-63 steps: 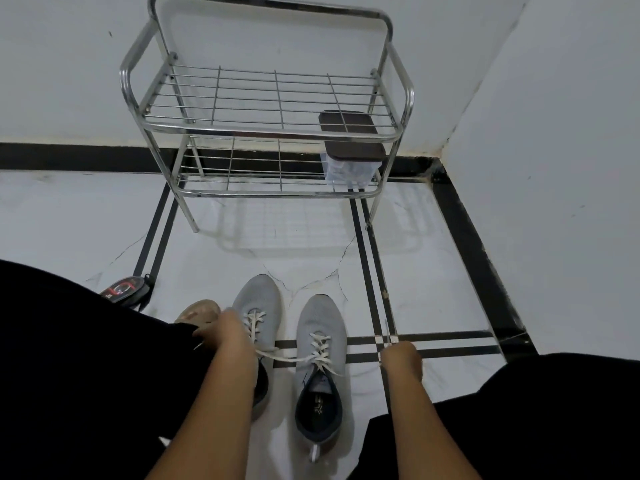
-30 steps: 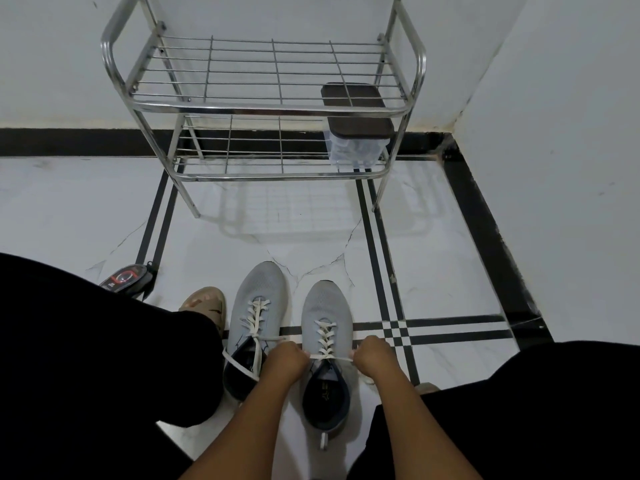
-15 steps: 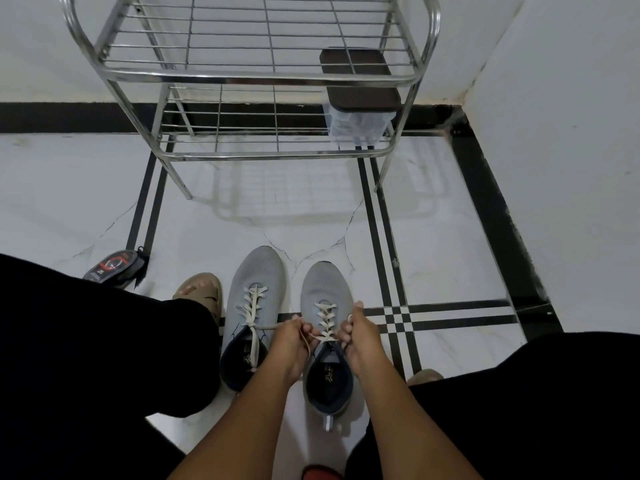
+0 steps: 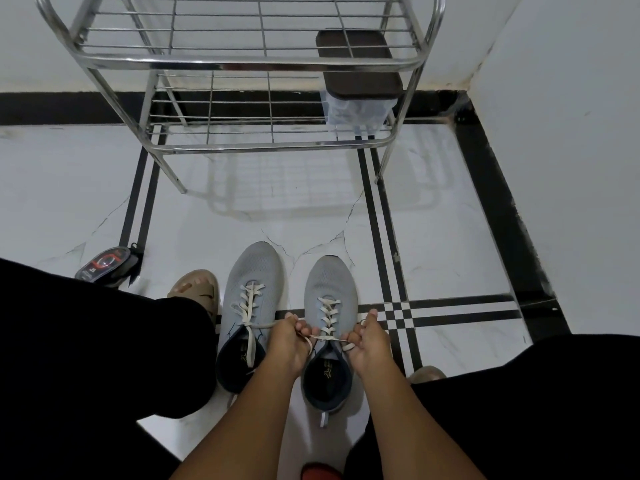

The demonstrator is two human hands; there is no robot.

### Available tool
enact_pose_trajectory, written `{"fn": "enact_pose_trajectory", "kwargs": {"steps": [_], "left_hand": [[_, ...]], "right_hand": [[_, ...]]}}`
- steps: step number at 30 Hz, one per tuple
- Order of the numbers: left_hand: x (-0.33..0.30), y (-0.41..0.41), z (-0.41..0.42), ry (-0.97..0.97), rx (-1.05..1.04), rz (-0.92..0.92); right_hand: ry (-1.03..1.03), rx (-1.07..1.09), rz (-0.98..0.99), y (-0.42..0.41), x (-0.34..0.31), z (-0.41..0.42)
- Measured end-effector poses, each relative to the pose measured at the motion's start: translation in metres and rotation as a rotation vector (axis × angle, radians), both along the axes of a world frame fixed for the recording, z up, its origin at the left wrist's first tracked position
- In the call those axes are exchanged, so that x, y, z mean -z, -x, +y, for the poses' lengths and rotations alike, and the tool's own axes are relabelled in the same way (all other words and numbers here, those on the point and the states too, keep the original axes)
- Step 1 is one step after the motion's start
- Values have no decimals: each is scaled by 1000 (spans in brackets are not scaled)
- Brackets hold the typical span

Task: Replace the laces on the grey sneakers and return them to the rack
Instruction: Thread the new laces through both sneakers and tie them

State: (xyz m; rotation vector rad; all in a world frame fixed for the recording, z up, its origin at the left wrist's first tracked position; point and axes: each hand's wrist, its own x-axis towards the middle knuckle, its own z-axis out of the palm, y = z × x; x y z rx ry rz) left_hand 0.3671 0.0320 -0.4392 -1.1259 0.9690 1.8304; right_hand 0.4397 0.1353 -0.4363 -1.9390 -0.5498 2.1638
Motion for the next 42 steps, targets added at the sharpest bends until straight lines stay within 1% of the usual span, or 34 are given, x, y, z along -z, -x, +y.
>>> {"fn": "enact_pose_trajectory", "kwargs": {"steps": [4,6,11,14,17,19,24,26,28,30,34,38,42], "left_hand": [[1,1,-1,2,1,27],[2,1,-1,16,67,73],[-1,2,0,89,481,365],[-5,-1,-6,38,616,468],[-7,-3,-10,-60,619,487],[-8,-4,-11,-83,621,481],[-8,-2,-12,-53,656,491],[-6,1,-11,-5,678,514],[-4,2,-8,36,661,497],[-3,4,-7,16,655,490],[2,5,-10,-27,700,499],[4,3,-10,-86,660,473],[8,3,-9,-69,645,444]], "right_hand": [[6,9,5,0,-3,-2],[-10,-1,17,-2,-4,-1],[-172,-301,37,2,-8,-4],[-190,-373,130,4,-12,-9],[-167,-411,217,3,-16,-11],[-159,-442,231,3,-18,-11],[-170,-485,229,2,-21,-12],[-198,-475,214,3,-23,-14],[-229,-463,205,5,-23,-14],[-235,-479,202,6,-23,-14],[-164,-474,234,3,-23,-12],[-90,-410,291,4,-26,-11],[-73,-441,293,3,-25,-10]]}}
